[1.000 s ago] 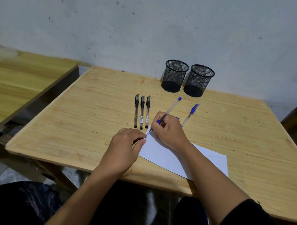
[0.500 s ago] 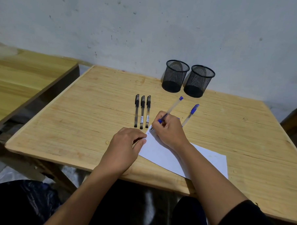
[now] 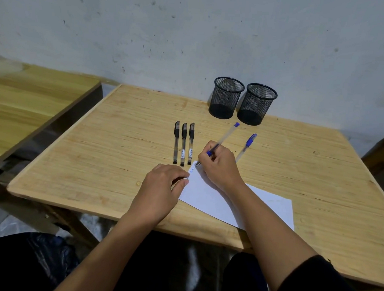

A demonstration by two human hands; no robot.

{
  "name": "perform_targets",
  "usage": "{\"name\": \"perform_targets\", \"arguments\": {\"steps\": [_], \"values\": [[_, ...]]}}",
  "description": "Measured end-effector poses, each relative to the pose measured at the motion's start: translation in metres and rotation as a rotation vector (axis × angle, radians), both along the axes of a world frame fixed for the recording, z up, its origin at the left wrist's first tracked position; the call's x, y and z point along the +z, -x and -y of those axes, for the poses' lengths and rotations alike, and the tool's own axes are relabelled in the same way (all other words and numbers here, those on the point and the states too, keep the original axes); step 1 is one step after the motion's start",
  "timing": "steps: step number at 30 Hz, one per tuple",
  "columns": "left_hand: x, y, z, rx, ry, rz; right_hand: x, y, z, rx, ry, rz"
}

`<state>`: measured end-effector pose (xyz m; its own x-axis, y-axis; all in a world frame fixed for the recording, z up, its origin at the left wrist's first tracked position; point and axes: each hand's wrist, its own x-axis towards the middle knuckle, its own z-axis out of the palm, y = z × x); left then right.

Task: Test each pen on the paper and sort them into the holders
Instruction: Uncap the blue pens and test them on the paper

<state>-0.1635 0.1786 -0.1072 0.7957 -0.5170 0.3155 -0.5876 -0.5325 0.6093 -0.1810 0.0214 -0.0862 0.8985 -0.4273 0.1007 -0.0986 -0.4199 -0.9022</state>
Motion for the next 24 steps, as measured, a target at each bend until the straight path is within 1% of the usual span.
{"name": "perform_targets", "arguments": {"steps": [1, 4, 5, 8, 10, 16, 21, 22, 24], "values": [[0.0, 0.0, 0.0, -0.001, 0.0, -0.004, 0.0, 0.0, 0.002, -0.053, -0.052, 0.013], [0.003, -0.002, 0.002, 0.003, 0.008, -0.019, 0.006, 0.002, 0.01, -0.17, -0.399, 0.105], [0.006, -0.003, 0.005, 0.003, 0.022, -0.02, 0.009, 0.005, 0.015, -0.194, -0.467, 0.13], [0.02, -0.01, 0.022, -0.009, 0.062, -0.018, 0.023, 0.016, 0.029, -0.26, -0.45, 0.142], [0.028, -0.019, 0.039, -0.036, 0.057, -0.031, 0.03, 0.022, 0.038, -0.287, -0.486, 0.157], [0.034, -0.046, 0.092, -0.121, -0.123, -0.1, 0.036, 0.04, 0.06, -0.387, -0.522, 0.139], [0.029, -0.058, 0.115, -0.143, -0.309, -0.063, 0.03, 0.051, 0.07, -0.395, -0.485, 0.139], [0.03, -0.058, 0.117, -0.138, -0.331, -0.058, 0.028, 0.052, 0.071, -0.383, -0.473, 0.141], [0.03, -0.057, 0.119, -0.121, -0.302, -0.06, 0.027, 0.053, 0.072, -0.367, -0.457, 0.145]]}}
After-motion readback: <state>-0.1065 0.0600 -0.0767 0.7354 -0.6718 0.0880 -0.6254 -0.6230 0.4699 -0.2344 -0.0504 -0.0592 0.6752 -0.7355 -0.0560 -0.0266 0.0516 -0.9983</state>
